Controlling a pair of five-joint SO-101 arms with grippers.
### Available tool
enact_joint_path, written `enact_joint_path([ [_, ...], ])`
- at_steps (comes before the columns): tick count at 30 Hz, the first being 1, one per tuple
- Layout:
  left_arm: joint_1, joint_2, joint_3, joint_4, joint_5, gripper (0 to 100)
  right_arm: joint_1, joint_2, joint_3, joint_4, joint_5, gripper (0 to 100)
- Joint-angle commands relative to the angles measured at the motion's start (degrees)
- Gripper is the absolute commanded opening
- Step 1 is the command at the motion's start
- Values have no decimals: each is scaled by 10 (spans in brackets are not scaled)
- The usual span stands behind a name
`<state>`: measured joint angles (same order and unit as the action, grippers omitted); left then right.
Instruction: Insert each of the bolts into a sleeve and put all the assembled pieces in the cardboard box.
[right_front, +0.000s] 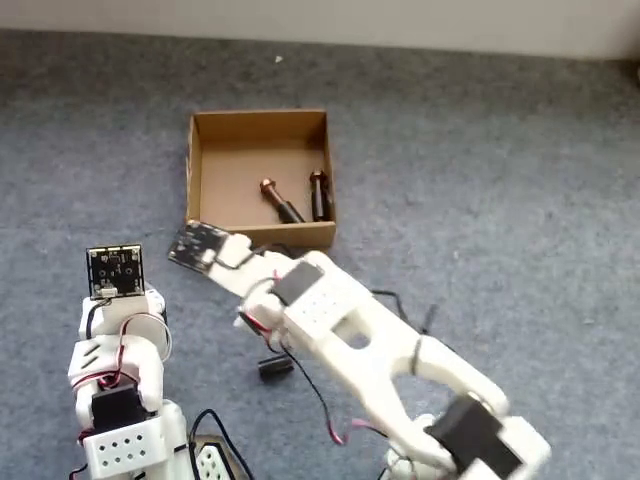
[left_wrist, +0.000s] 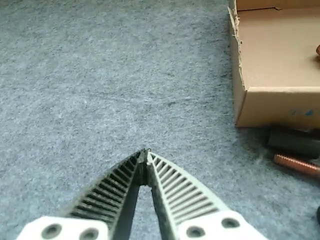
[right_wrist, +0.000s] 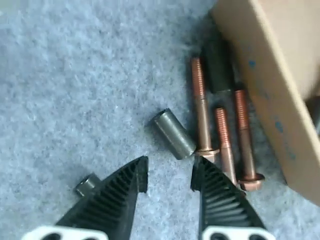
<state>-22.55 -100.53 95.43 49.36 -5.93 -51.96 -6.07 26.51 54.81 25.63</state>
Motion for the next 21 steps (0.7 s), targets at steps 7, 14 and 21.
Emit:
enact_joint_path([
  [7, -7, -3, -23, -9, -5, 7, -3, 150, -159, 22, 59, 139],
  [14, -7, -3, -23, -9, -5, 7, -3, 201, -158, 22, 86, 139],
  [21, -6, -3, -22, -10, -5, 7, 9, 249, -161, 22, 86, 131],
])
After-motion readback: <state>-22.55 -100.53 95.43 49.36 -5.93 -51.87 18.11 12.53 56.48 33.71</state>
